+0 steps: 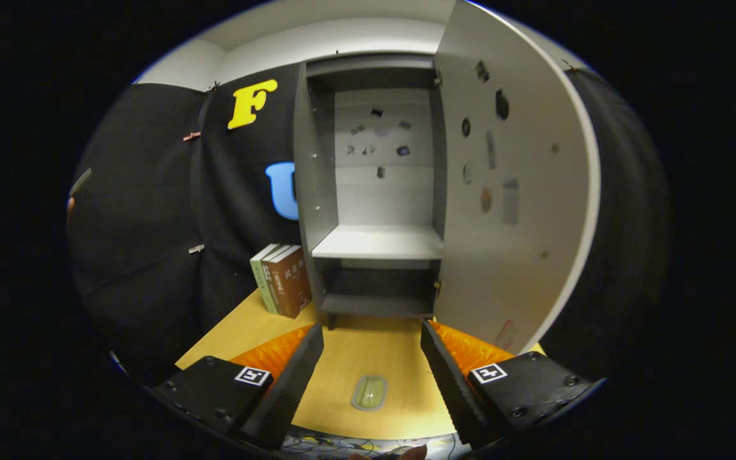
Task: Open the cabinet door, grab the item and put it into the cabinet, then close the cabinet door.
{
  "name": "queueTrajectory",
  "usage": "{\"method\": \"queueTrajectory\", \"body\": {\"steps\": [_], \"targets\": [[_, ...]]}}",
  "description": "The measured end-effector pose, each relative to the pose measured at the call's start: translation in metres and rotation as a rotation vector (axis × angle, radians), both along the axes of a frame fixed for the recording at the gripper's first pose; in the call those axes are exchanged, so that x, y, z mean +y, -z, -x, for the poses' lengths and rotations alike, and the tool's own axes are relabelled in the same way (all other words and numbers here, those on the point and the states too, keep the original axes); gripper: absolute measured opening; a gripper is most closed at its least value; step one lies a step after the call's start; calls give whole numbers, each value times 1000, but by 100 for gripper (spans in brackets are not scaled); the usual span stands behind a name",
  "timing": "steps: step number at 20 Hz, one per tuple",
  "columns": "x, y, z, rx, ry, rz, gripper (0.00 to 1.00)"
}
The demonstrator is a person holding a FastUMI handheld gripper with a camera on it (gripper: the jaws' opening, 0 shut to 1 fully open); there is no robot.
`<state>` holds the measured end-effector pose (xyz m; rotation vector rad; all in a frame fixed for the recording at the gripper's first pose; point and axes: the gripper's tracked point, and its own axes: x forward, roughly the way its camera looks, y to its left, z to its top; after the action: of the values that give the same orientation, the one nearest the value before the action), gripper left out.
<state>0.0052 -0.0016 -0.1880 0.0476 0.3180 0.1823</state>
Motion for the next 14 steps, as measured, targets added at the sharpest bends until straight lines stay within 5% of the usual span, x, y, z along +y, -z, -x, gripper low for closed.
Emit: {"method": "queueTrajectory", "body": {"steps": [14], "targets": [[19,218,-34,428,25,55,99]]}}
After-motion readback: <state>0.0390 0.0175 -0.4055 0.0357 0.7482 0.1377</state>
